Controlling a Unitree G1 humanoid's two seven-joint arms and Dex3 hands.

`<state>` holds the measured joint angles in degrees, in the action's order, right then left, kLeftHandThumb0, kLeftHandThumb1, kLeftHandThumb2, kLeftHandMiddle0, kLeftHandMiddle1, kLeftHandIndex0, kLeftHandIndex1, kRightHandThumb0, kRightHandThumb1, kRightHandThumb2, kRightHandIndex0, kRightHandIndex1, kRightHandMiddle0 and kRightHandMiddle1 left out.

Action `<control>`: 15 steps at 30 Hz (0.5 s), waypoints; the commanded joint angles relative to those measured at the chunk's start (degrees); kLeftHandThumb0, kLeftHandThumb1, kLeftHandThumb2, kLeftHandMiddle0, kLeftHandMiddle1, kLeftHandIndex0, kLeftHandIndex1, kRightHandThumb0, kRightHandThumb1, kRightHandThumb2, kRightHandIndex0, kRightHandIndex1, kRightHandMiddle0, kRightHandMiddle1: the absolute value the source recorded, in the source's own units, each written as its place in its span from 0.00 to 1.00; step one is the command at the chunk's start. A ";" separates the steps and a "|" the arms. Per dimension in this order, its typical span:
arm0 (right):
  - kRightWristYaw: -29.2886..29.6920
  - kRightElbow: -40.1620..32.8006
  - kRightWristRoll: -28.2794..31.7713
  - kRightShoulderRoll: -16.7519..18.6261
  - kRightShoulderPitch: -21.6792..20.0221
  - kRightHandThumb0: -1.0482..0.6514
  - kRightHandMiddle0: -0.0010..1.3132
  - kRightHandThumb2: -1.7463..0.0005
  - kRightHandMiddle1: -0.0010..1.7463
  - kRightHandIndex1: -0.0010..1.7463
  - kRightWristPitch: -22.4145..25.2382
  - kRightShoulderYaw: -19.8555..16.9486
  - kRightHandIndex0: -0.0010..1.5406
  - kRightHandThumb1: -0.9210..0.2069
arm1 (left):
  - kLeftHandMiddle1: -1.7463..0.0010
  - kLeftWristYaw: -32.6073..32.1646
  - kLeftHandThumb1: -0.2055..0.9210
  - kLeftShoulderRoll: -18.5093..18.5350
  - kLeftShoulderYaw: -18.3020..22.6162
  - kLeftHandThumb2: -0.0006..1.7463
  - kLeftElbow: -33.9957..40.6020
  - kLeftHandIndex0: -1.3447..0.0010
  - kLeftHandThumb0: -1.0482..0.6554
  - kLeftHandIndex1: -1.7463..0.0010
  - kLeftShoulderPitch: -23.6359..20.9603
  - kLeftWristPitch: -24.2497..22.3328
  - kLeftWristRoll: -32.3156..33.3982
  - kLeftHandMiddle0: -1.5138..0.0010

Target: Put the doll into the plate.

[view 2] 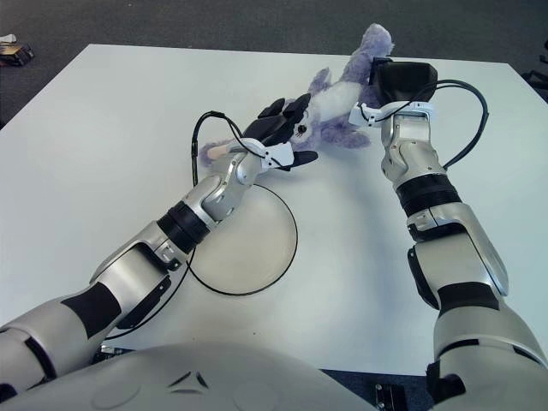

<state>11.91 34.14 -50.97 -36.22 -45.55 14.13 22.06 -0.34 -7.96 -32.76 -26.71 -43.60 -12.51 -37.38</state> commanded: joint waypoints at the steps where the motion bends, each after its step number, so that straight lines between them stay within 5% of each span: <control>1: -1.60 -3.18 0.26 -0.16 1.22 0.34 0.44 0.28 1.00 1.00 0.71 -0.88 0.83 0.50 | 1.00 -3.15 1.00 -1.52 -0.67 0.16 -2.13 1.00 0.00 1.00 -1.49 1.22 -1.36 1.00; 8: -4.42 -5.70 -0.15 -0.06 2.19 0.37 0.37 0.36 1.00 1.00 2.67 -1.31 0.81 0.40 | 1.00 -6.23 0.99 -2.58 -1.13 0.08 -5.00 1.00 0.00 1.00 -2.22 -0.33 -2.33 1.00; 15: -6.00 -7.13 -1.55 0.04 2.61 0.35 0.41 0.32 1.00 1.00 5.58 -0.80 0.79 0.45 | 1.00 -8.20 0.98 -3.55 -2.16 0.05 -7.40 1.00 0.00 1.00 -3.28 -3.52 -3.84 1.00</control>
<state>6.44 28.48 -51.33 -36.06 -43.66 18.38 21.73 -7.12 -8.17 -34.33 -33.04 -44.25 -14.79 -39.95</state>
